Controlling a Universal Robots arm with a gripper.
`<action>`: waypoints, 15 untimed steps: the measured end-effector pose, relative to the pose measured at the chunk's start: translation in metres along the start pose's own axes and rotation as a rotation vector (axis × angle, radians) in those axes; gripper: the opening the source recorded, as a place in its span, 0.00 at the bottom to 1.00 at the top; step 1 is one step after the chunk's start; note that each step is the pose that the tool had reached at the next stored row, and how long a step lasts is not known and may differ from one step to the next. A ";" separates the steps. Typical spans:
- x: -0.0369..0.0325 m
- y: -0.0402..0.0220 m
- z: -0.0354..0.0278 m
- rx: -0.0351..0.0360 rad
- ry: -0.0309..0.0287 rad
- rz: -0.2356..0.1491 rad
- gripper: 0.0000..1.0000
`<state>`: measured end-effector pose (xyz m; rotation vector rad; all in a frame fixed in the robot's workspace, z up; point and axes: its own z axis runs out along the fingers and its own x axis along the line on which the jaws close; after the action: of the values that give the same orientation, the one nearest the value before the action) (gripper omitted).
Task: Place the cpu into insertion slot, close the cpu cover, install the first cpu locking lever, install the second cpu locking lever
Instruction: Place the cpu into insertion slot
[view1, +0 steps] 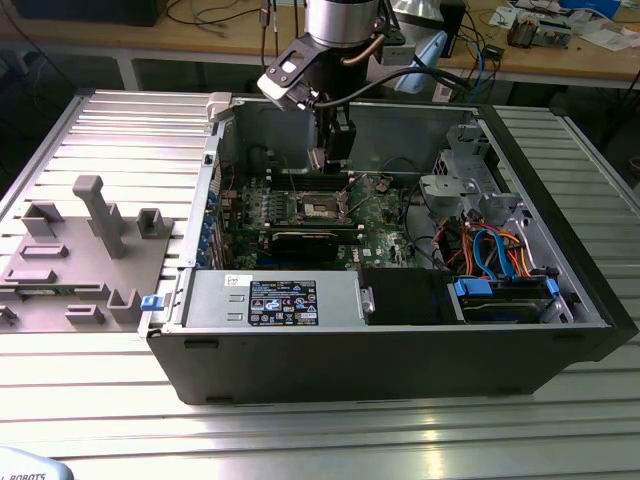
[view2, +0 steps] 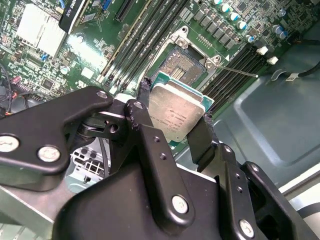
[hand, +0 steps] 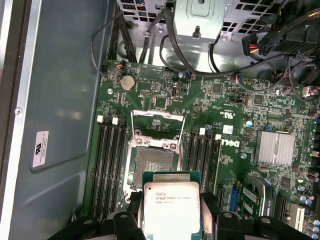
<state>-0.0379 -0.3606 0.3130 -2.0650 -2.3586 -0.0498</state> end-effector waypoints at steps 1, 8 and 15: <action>0.0000 0.0000 0.0000 0.0001 0.0000 0.000 0.55; 0.0000 -0.0001 0.0021 0.0000 0.0000 0.000 0.55; -0.0001 -0.0002 0.0058 0.0000 -0.0001 0.000 0.55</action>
<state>-0.0380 -0.3606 0.3072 -2.0650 -2.3586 -0.0497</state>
